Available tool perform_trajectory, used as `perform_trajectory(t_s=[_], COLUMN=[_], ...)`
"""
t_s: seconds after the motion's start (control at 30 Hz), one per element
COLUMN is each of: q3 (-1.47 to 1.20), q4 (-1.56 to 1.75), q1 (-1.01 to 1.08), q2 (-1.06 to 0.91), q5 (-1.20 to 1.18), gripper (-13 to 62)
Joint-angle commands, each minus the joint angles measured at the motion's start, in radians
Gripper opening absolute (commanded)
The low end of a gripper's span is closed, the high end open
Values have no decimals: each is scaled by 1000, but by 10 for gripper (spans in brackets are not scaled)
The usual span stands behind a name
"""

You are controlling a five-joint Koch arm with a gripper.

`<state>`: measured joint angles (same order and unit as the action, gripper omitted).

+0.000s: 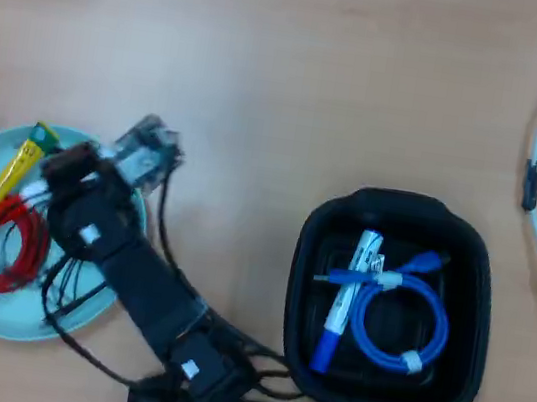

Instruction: Pick up the red pen and put it in the green bowl

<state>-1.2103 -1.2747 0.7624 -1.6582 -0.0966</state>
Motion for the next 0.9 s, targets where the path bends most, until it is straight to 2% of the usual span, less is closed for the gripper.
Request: perform_trajectory(t_s=[0.0,0.37,0.87], q3=[20,5,-262], q4=[124,232,523], q1=[-64,-221,-262], q2=[-40,207,221], q5=[6,0,-34], gripper=[-68,-68,-68])
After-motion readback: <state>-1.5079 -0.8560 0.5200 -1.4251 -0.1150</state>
